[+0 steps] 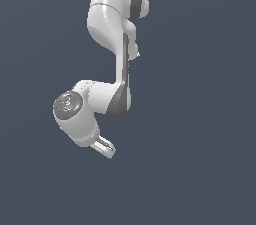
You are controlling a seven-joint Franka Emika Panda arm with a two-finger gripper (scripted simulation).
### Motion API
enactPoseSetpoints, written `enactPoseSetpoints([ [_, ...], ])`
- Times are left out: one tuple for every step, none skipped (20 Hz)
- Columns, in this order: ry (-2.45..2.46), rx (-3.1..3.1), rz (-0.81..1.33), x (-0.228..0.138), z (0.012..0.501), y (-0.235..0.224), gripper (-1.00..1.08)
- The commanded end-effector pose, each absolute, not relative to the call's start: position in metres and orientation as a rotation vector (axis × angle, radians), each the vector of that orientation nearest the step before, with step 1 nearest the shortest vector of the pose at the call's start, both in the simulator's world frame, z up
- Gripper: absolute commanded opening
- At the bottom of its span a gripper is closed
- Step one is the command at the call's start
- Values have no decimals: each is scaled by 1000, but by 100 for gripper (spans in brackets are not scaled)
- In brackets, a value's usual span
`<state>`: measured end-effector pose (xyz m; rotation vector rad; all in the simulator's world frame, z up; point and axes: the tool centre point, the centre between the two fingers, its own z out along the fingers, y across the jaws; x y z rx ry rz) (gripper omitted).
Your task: Pick up the object and move it to a goal position.
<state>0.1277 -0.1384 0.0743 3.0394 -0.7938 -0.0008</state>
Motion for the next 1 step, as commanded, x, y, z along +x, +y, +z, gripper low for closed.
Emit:
enactPoseSetpoints([
  [-793,3040,0,129,75,-139,-100],
])
